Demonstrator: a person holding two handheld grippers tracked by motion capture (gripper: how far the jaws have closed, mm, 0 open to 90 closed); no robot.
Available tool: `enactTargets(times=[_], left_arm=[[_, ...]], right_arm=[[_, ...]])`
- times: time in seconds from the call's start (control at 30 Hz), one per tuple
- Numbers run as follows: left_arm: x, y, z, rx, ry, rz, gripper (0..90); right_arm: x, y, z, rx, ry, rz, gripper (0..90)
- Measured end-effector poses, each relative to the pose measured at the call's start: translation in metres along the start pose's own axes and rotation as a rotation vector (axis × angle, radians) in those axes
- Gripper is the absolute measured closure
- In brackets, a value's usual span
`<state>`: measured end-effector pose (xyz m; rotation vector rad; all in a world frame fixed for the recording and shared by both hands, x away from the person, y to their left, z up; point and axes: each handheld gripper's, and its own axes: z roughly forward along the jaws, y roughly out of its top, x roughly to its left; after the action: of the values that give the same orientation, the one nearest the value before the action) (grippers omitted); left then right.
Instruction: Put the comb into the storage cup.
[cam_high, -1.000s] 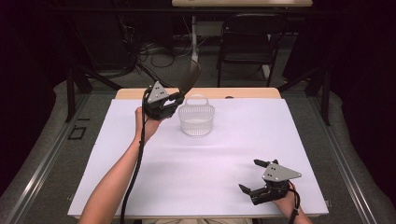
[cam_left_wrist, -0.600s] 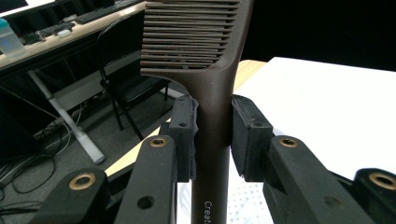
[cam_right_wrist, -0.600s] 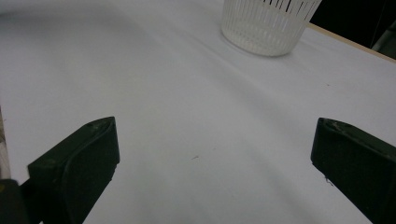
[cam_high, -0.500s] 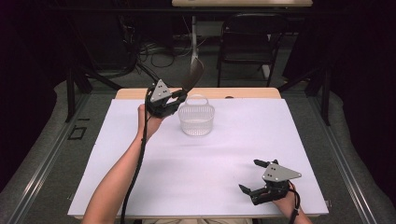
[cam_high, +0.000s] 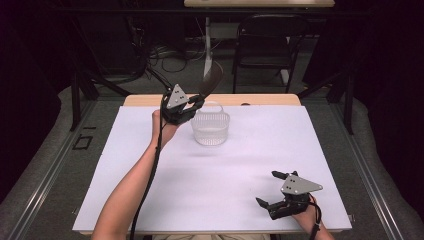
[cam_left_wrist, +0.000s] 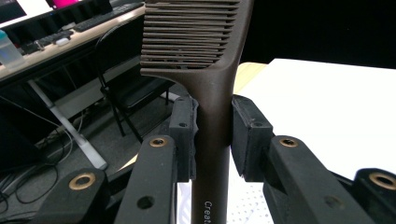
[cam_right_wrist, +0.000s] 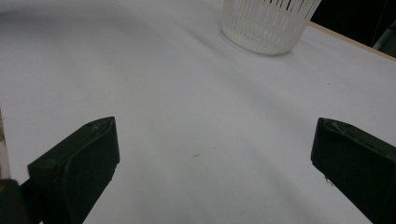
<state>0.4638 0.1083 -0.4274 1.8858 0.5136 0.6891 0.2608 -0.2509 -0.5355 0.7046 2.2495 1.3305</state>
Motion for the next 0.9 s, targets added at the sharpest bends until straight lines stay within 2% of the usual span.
enactTargets(times=[0.37, 0.63, 0.9], left_arm=[[-0.004, 0.000, 0.008, -0.011, -0.011, 0.024, 72.4], [-0.006, -0.001, 0.013, -0.004, -0.022, 0.033, 72.3], [-0.007, -0.003, 0.018, -0.017, -0.028, 0.036, 72.3]], right_arm=[[0.000, 0.000, 0.000, 0.004, 0.002, 0.000, 0.9], [-0.001, 0.000, 0.001, 0.005, 0.003, -0.002, 0.9], [-0.001, 0.000, 0.000, 0.005, 0.003, -0.004, 0.9]])
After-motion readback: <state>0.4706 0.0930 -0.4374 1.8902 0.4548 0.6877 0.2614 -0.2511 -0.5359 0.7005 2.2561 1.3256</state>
